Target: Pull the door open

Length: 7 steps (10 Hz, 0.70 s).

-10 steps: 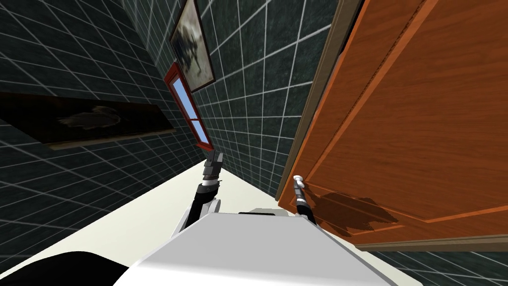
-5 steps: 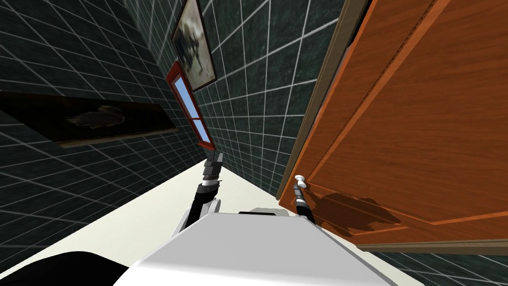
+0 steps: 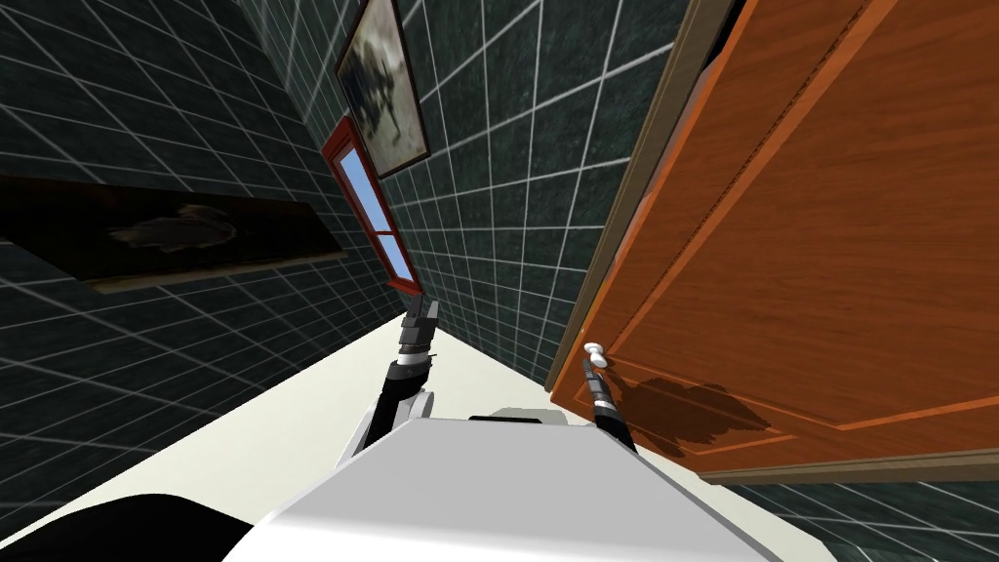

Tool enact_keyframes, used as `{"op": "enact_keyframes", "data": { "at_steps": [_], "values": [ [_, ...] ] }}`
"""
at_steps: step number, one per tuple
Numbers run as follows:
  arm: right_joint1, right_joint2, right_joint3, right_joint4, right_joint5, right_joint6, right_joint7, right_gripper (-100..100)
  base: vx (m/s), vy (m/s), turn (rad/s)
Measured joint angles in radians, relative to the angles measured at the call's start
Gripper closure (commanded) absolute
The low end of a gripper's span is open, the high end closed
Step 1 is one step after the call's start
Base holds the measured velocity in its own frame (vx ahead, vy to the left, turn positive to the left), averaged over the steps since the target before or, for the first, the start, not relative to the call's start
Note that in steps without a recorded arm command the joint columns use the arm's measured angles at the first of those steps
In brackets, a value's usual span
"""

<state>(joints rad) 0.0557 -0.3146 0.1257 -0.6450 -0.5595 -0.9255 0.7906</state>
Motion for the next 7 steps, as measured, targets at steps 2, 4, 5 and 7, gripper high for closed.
{"op": "enact_keyframes", "data": {
  "at_steps": [2,4,5,7],
  "values": [
    [-0.001,-0.013,0.005,0.020,0.002,-0.015,0.041,-100,-0.006,0.043,-0.020],
    [0.011,-0.033,0.010,0.027,0.004,-0.032,0.086,-100,-0.003,0.040,-0.023],
    [0.016,-0.042,0.013,0.033,0.005,-0.043,0.110,-100,-0.005,0.036,-0.015],
    [0.025,-0.054,0.017,0.038,0.007,-0.055,0.154,-100,0.001,0.041,-0.018]
  ]
}}
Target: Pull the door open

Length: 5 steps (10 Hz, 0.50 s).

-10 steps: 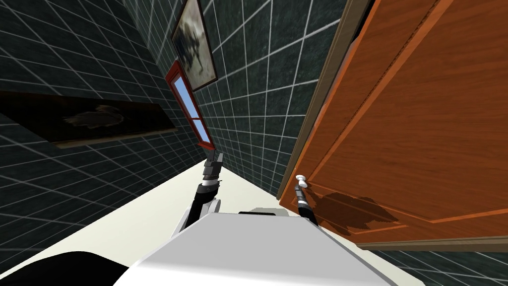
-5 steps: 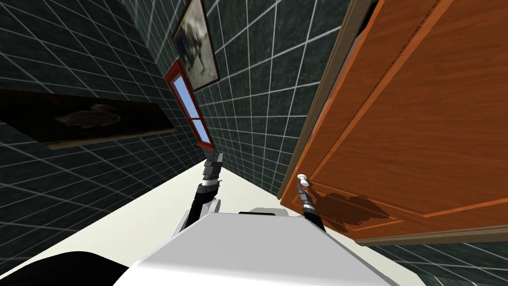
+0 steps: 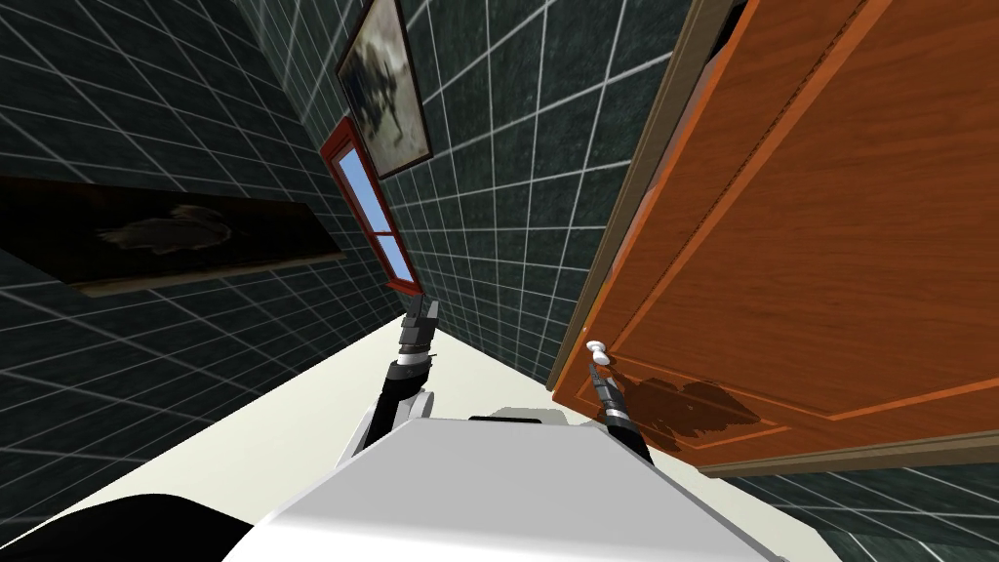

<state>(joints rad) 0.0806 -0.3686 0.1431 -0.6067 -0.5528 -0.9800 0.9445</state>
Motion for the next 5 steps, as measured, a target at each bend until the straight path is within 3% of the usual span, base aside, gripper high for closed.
{"op": "enact_keyframes", "data": {
  "at_steps": [3,5],
  "values": [
    [0.018,-0.027,0.008,0.008,0.003,-0.022,0.070,-100,-0.006,0.046,-0.026],
    [0.047,-0.043,0.009,-0.019,0.003,-0.026,0.126,-100,-0.008,0.056,-0.030]
  ]
}}
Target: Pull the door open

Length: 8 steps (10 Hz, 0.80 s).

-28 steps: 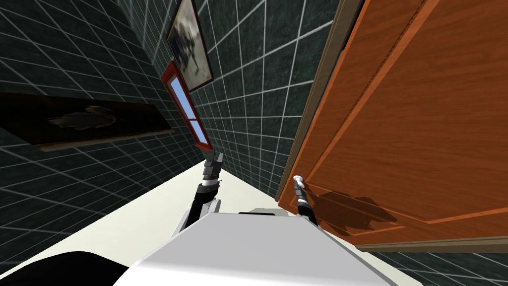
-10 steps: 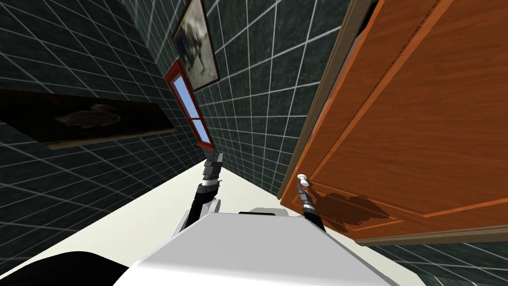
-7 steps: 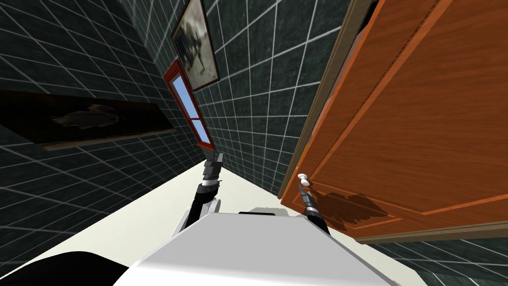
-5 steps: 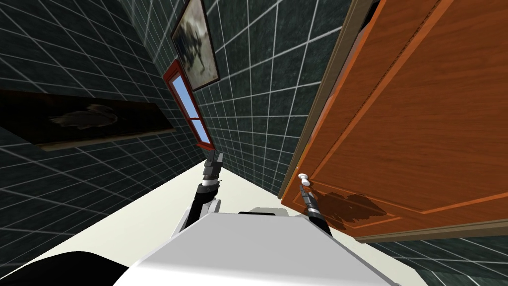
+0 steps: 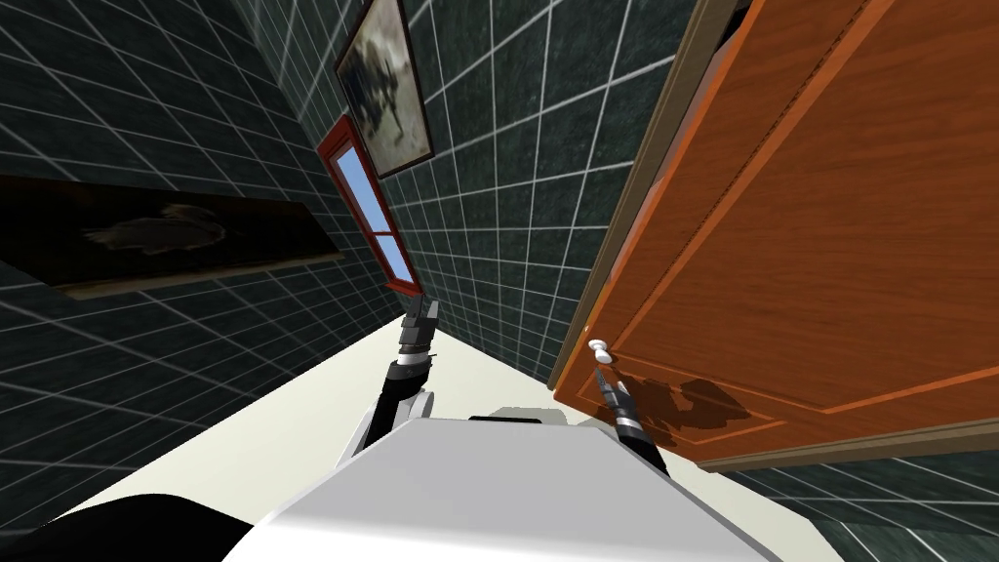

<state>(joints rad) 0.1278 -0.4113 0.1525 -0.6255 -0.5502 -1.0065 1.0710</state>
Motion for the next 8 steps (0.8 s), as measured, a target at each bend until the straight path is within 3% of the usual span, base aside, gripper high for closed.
{"op": "enact_keyframes", "data": {
  "at_steps": [1,3,4,8],
  "values": [
    [0.021,-0.015,0.000,-0.025,-0.001,0.004,0.039,-100,-0.006,0.050,-0.019],
    [0.012,-0.027,0.009,0.021,0.004,-0.025,0.073,-100,-0.002,0.050,-0.024],
    [0.030,-0.040,0.011,0.007,0.004,-0.031,0.104,-100,-0.007,0.071,-0.034],
    [0.060,-0.080,0.023,0.020,0.009,-0.065,0.200,-100,-0.009,0.060,-0.026]
  ]
}}
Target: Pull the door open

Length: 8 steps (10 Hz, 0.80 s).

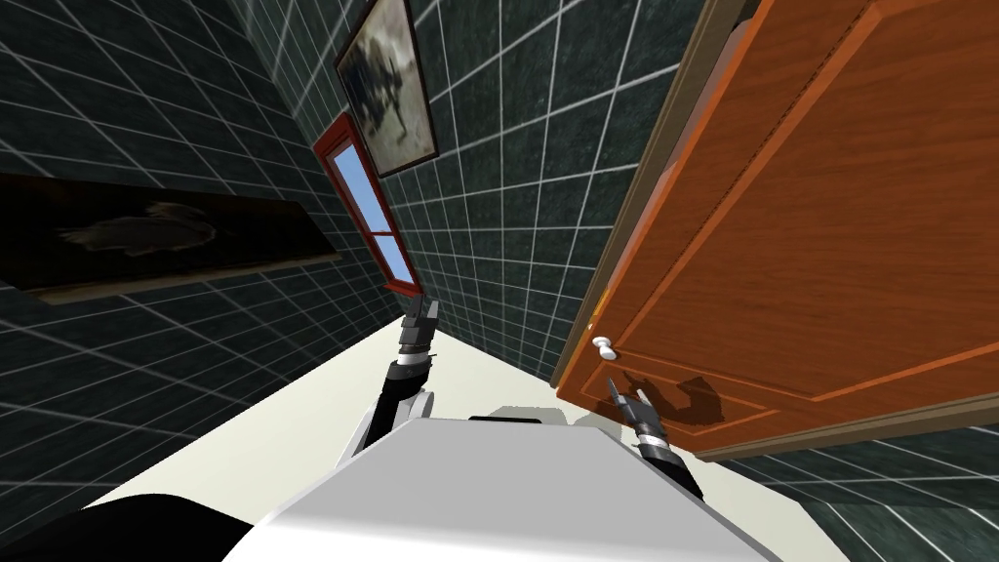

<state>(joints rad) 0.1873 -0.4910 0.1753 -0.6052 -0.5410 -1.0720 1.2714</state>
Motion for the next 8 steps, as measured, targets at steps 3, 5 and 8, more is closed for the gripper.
{"op": "enact_keyframes", "data": {
  "at_steps": [3,5,8],
  "values": [
    [-0.004,-0.011,0.003,0.022,0.002,-0.015,0.019,-100,0.084,-0.025,0.020],
    [-0.011,-0.010,-0.003,0.025,0.001,-0.008,0.022,-100,0.158,-0.067,0.032],
    [-0.032,-0.007,-0.010,0.047,0.001,-0.004,0.023,-100,0.182,-0.073,0.039]
  ]
}}
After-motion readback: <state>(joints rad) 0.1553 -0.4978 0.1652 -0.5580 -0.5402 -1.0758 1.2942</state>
